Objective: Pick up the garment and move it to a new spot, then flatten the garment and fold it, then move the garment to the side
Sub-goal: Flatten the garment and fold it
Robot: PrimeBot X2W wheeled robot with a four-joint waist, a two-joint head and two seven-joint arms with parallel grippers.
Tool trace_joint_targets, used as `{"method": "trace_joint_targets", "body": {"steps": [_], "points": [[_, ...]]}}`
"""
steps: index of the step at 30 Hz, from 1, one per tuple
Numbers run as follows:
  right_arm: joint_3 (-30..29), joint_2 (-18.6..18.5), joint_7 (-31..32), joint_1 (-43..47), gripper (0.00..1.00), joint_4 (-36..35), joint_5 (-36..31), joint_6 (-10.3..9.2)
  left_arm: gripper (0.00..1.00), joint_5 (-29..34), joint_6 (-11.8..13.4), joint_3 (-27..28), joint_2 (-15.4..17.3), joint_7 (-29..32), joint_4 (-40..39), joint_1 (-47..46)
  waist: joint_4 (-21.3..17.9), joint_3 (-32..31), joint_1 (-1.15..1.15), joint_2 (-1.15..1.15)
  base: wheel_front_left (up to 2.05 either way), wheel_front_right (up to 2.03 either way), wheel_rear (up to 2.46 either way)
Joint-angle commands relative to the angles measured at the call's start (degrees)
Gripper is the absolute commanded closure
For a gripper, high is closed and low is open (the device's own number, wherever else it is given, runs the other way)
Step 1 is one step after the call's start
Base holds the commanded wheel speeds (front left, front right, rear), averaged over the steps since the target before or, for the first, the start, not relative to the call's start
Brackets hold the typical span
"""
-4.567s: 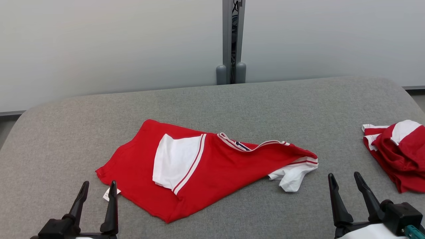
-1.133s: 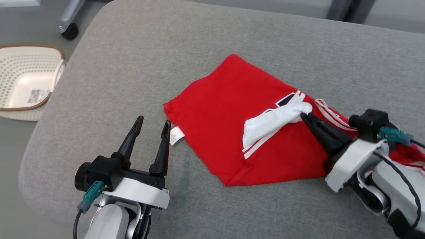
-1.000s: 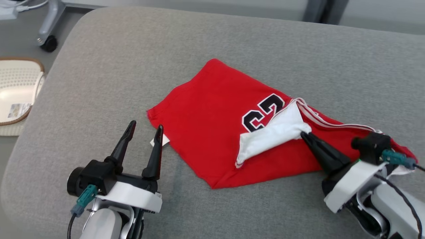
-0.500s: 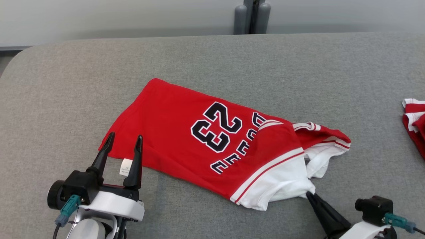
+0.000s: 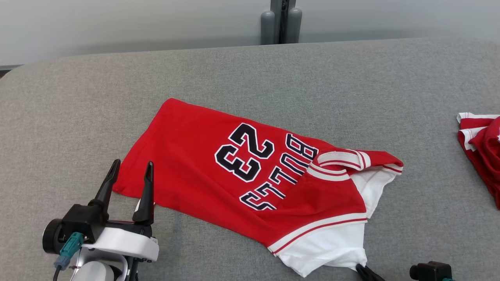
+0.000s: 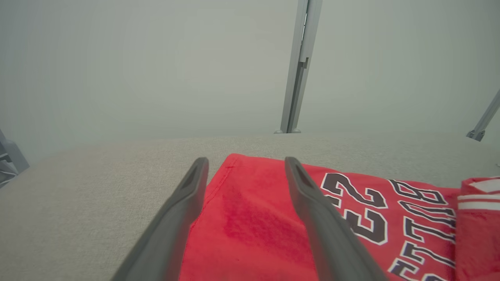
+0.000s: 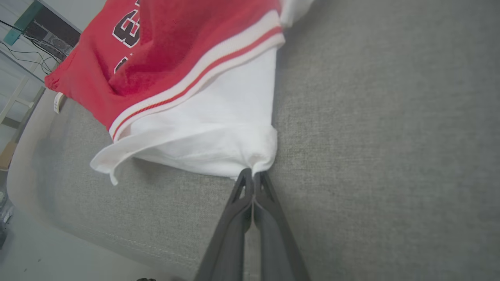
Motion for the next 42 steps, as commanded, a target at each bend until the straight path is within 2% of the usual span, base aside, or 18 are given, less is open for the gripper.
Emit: {"method": "trace_joint_targets", "body": {"steps": [1, 2, 9, 16, 21, 32, 42], "points": [[-0.8, 0.3, 0.2, 0.6, 0.22, 0.2, -0.1, 0.02, 0.0, -0.4, 0.5, 0.4, 0.4, 0.1, 0.0, 0.4, 0.1, -0.2, 0.0, 0.0, 0.0, 0.0, 0.0], [-1.3, 0.3, 0.2, 0.6, 0.0, 0.1, -0.6, 0.02, 0.0, -0.5, 0.6, 0.5, 0.5, 0.2, 0.0, 0.4, 0.1, -0.3, 0.0, 0.0, 0.0, 0.0, 0.0], [-5.9, -0.5, -2.6, 0.8, 0.0, -4.6, -3.9, 0.02, 0.0, -0.6, 1.7, 0.8, 0.9, 0.4, -0.1, 1.7, 0.0, -1.8, 0.0, 0.0, 0.0, 0.0, 0.0], [-15.3, -0.4, -6.3, -1.3, 0.0, -10.3, -10.3, 0.02, 0.0, -0.7, 2.9, 1.0, 1.0, 0.6, -1.6, 2.6, -0.3, -3.7, 0.0, 0.0, 0.0, 0.0, 0.0], [-20.4, 2.2, -7.5, -3.0, 0.0, -11.7, -15.5, 0.02, 0.0, 0.1, 3.6, 0.8, 1.4, 0.5, -3.0, 3.4, 0.3, -5.6, 0.0, 0.0, 0.0, 0.0, 0.0], [-24.4, 10.0, -7.8, 0.4, 0.0, -12.9, -25.6, 0.02, 0.0, 0.8, 4.5, -0.3, 1.7, 0.6, -5.8, 8.6, 2.9, -9.9, 0.0, 0.0, 0.0, 0.0, 0.0], [-25.9, 13.4, -7.3, 5.8, 0.0, -12.1, -28.0, 0.02, 0.0, 1.3, 4.7, -1.8, 2.4, 1.7, -7.0, 11.4, 3.9, -11.1, 0.0, 0.0, 0.0, 0.0, 0.0]]}}
